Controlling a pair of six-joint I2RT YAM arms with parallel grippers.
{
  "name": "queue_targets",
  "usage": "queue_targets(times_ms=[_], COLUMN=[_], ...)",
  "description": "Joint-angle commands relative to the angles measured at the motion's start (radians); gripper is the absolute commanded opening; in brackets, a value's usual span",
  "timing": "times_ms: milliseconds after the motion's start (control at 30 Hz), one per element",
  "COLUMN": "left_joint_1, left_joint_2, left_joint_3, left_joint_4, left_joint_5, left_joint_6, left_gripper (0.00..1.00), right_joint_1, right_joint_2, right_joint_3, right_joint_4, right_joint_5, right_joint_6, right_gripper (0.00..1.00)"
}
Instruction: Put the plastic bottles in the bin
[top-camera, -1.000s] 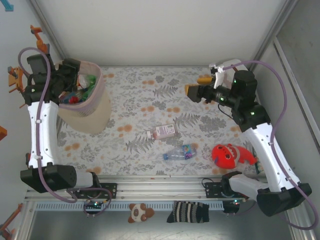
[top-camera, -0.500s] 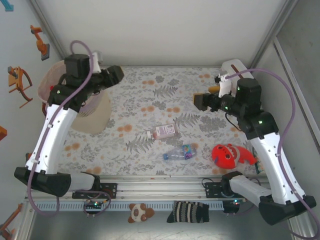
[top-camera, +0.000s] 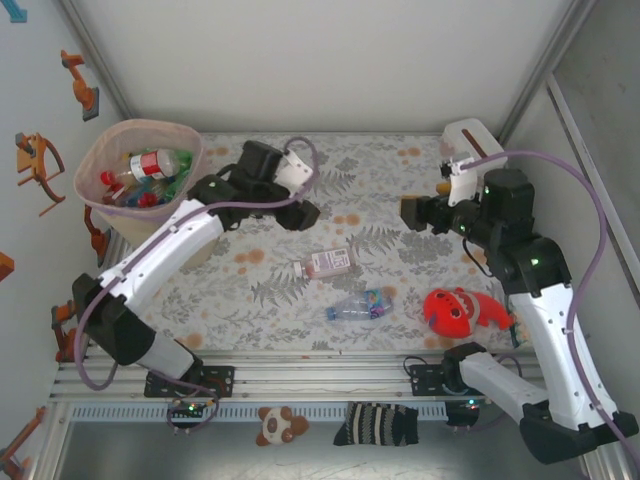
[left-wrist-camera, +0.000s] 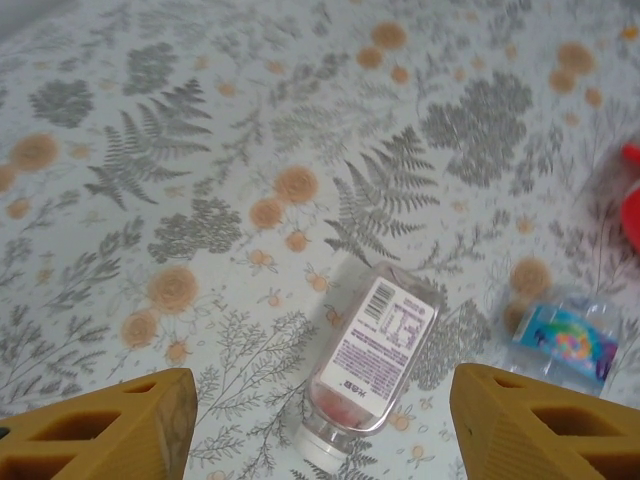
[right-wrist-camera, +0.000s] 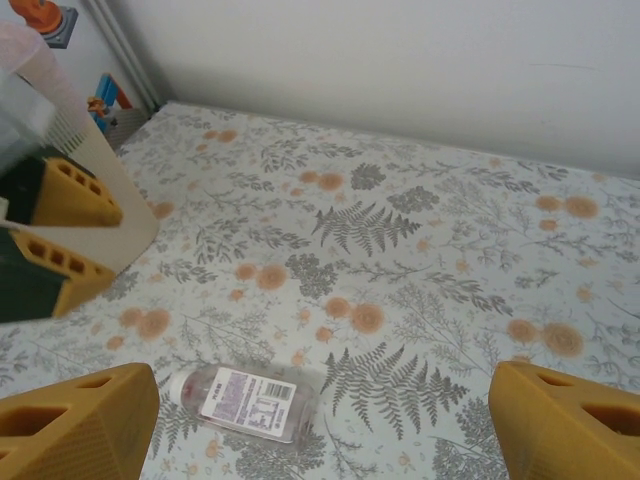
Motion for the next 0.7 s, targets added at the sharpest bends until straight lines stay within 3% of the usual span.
queue_targets(times_ms=[0, 400, 667], left_joint_1=[-0.063, -0.188, -0.196], left_joint_2=[0.072, 0.373, 0.468], left_joint_3=[0.001, 0.09, 0.104], left_joint_4=[-0.024, -0.126, -0.161], left_joint_5=[-0.037, -0.123, -0.222], left_joint_6=[0.144, 0.219, 0.238], left_gripper=[0.69, 0.83, 0.91], right_joint_1=[0.005, 0.005, 0.006], right_joint_2=[-0.016, -0.04, -0.043], right_joint_3=[0.025, 0.037, 0.04], right_joint_4=[-0.026, -0.045, -0.05], right_joint_5=[0.041, 0.063, 0.061], right_joint_6=[-0.016, -0.028, -0.03], right_gripper=[0.85, 0.85, 0.85])
